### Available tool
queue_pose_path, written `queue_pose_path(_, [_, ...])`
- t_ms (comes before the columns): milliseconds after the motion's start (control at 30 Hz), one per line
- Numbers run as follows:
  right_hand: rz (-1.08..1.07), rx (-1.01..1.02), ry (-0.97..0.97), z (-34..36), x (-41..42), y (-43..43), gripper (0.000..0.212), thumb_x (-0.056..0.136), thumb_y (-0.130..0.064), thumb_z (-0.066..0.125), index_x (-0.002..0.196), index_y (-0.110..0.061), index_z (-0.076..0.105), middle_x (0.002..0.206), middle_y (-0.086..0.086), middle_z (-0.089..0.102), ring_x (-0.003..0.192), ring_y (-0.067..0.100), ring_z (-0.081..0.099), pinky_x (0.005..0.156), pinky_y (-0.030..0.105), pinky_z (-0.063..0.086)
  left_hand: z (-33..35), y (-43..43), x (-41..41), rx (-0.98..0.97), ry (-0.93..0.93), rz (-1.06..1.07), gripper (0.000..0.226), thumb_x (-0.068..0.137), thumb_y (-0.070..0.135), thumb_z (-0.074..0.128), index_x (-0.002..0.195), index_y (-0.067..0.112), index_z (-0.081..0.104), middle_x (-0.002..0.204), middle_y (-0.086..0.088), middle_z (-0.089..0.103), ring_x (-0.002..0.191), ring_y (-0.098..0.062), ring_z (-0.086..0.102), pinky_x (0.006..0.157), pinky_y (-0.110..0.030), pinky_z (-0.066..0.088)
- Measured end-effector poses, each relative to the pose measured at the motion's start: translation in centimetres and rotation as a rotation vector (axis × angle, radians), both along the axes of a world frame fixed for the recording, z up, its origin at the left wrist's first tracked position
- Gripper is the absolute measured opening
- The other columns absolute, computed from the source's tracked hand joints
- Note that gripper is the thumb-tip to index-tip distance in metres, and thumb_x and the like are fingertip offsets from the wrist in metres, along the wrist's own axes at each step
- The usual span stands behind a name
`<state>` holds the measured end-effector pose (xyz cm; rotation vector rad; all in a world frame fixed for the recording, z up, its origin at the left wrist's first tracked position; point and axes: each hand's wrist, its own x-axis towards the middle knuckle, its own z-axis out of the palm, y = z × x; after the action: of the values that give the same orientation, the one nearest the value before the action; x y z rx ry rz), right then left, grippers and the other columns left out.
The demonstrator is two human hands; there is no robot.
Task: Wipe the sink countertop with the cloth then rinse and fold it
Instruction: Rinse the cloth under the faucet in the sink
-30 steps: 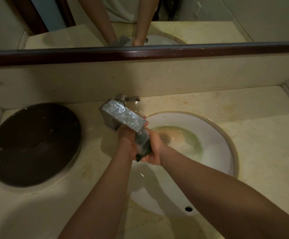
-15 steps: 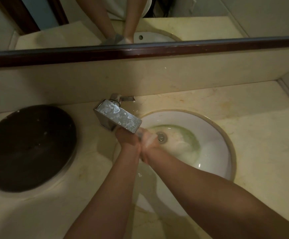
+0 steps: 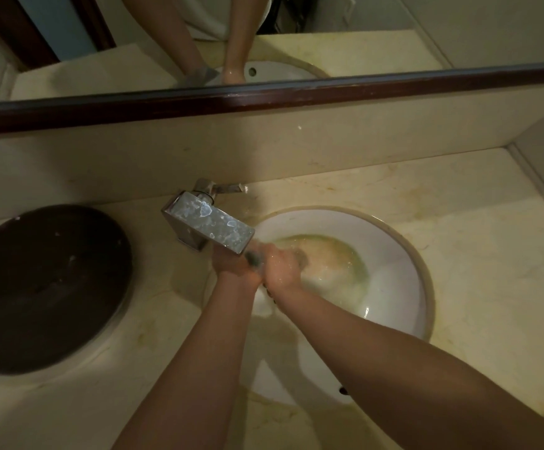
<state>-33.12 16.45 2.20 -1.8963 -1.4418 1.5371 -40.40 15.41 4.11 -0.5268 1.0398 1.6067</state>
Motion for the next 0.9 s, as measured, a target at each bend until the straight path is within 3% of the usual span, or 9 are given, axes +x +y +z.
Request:
queue_pose_path(67, [-0.130,-0.150,0.129,-0.1,0.0,-0.2,0.032,0.091,-0.038,0.044,0.080,-0.014,0.062,0.061,0.003,0.051,0.046,0.018,0.046,0.040,0.022,0.034,-0.1,-0.7,-0.5,0.029,0.007,-0.059,0.040,0.095,0.037,0.033,0.064,0.019,0.050,0.064,-0.004,0.047,0.061,-0.020,0.049,0.071,-0.033,0.039])
queue_pose_path(133, [-0.242,-0.322,0.274,0.2,0.2,-0.3,0.033,0.089,-0.041,0.046,0.078,-0.014,0.061,0.057,0.007,0.055,0.041,0.019,0.045,0.037,0.023,0.033,0.1,-0.8,-0.9,0.034,0.043,-0.103,0.043,0.095,0.034,0.041,0.058,0.016,0.054,0.055,-0.005,0.052,0.054,-0.020,0.053,0.071,-0.034,0.042])
queue_pose_path(200, [-0.334,-0.454,0.411,0.4,0.8,-0.1,0.039,0.093,-0.043,0.046,0.084,-0.009,0.062,0.062,0.010,0.061,0.049,0.021,0.052,0.046,0.028,0.041,0.4,-0.9,-1.4,0.036,0.079,-0.139,0.032,0.095,0.028,0.048,0.067,0.014,0.054,0.058,-0.004,0.056,0.053,-0.017,0.054,0.063,-0.030,0.046])
queue_pose_path(333, [-0.428,-0.648,0.539,-0.4,1.8,0.5,0.047,0.091,-0.050,0.044,0.102,-0.010,0.064,0.097,0.013,0.069,0.085,0.025,0.064,0.075,0.033,0.050,-0.8,-1.3,-2.8,0.040,0.305,-0.237,0.014,0.095,0.016,0.052,0.082,0.018,0.054,0.073,0.000,0.060,0.066,-0.015,0.058,0.061,-0.026,0.050])
queue_pose_path(467, [-0.180,-0.832,0.397,-1.2,2.6,0.9,0.067,0.084,-0.063,0.031,0.117,-0.017,0.067,0.115,0.013,0.069,0.109,0.032,0.061,0.092,0.047,0.044,-0.9,-1.7,-3.6,0.156,0.374,-0.326,0.011,0.096,0.018,0.050,0.086,0.017,0.053,0.081,-0.004,0.058,0.076,-0.018,0.057,0.069,-0.032,0.048])
queue_pose_path(567, [-0.143,-0.986,0.594,-0.8,2.5,1.1,0.072,0.087,-0.065,0.029,0.128,-0.014,0.060,0.128,0.022,0.059,0.118,0.039,0.056,0.103,0.055,0.037,-0.8,-2.0,-4.0,0.194,0.436,-0.397,0.014,0.097,0.025,0.049,0.088,0.016,0.053,0.085,-0.008,0.061,0.081,-0.022,0.062,0.072,-0.036,0.050])
queue_pose_path(700, [-0.037,-1.106,0.882,0.5,2.1,1.5,0.071,0.086,-0.064,0.047,0.134,-0.012,0.053,0.133,0.031,0.053,0.123,0.048,0.050,0.107,0.057,0.037,-0.4,-2.3,-4.4,0.189,0.394,-0.561,0.030,0.099,0.036,0.044,0.084,0.015,0.061,0.087,-0.008,0.072,0.088,-0.025,0.068,0.080,-0.041,0.053])
queue_pose_path(833, [0.162,-1.211,1.015,0.6,2.6,2.3,0.084,0.081,-0.057,0.065,0.146,-0.013,0.035,0.142,0.036,0.037,0.130,0.055,0.037,0.099,0.054,0.047,-0.8,-2.1,-5.1,0.206,0.288,-0.654,0.048,0.098,0.039,0.039,0.074,0.017,0.074,0.090,-0.007,0.074,0.089,-0.026,0.067,0.081,-0.041,0.052])
queue_pose_path(900, [0.207,-1.208,1.023,0.2,2.9,2.6,0.088,0.077,-0.042,0.077,0.146,-0.012,0.032,0.142,0.036,0.034,0.126,0.054,0.043,0.086,0.048,0.057,-0.7,-1.6,-5.3,0.202,0.280,-0.714,0.047,0.096,0.037,0.040,0.072,0.017,0.075,0.094,-0.007,0.074,0.087,-0.024,0.069,0.081,-0.040,0.053])
